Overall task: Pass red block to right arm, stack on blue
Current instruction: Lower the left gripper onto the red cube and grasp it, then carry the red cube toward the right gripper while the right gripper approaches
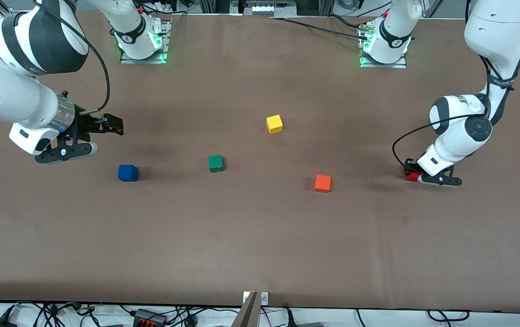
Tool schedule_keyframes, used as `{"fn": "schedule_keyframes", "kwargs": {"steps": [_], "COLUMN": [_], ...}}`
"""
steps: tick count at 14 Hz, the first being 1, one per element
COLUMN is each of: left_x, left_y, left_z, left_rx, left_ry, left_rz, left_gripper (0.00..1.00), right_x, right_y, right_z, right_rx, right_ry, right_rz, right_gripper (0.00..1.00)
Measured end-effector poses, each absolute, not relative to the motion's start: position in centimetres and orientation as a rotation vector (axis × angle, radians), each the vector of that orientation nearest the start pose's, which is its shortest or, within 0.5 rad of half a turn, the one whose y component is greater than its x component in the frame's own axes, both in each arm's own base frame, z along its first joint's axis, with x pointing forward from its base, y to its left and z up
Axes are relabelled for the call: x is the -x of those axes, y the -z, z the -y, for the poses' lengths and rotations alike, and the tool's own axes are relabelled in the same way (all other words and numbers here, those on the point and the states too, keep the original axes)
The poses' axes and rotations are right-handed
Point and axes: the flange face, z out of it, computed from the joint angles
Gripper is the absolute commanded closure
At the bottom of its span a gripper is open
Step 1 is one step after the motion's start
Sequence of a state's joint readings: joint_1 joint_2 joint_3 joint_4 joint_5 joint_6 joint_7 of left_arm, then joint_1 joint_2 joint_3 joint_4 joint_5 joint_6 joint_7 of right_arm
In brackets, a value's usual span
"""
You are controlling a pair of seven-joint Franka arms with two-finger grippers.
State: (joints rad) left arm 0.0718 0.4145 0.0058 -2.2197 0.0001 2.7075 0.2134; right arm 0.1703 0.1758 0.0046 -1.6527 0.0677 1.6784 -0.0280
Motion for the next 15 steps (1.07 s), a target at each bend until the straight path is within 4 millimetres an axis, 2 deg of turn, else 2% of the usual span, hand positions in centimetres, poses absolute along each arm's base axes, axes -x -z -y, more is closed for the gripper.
{"fn": "schedule_keyframes", "kwargs": {"steps": [2,4,7,9,11,13,15], "left_x": [-56.3,-57.5,-60.1,-61.4,-62.4,-62.8,-62.8], "left_y": [-21.1,-23.7,-29.2,-32.6,-35.9,-39.0,-40.4], "left_z": [-4.3,-4.4,-4.3,-3.6,-1.8,1.1,4.1], "left_rx": [3.112,3.117,3.123,3.124,3.119,3.134,3.206], "left_ry": [0.120,0.036,-0.086,-0.155,-0.234,-0.282,-0.293], "left_rz": [-0.282,-0.338,-0.424,-0.503,-0.630,-0.784,-0.872], "left_gripper": [0.84,0.84,0.84,0.84,0.84,0.84,0.84], "right_x": [-59.1,-59.7,-60.6,-60.9,-61.3,-62.2,-62.9], "right_y": [-49.3,-49.2,-48.2,-47.6,-46.8,-45.7,-44.6], "right_z": [-11.1,-11.2,-11.8,-13.1,-14.4,-15.5,-16.8], "right_rx": [3.062,3.062,3.043,2.928,2.800,2.691,2.541], "right_ry": [-0.232,-0.227,-0.226,-0.223,-0.228,-0.208,-0.214], "right_rz": [0.293,0.295,0.293,0.244,0.184,0.118,0.030], "right_gripper": [0.00,0.00,0.00,0.00,0.00,0.00,0.00]}}
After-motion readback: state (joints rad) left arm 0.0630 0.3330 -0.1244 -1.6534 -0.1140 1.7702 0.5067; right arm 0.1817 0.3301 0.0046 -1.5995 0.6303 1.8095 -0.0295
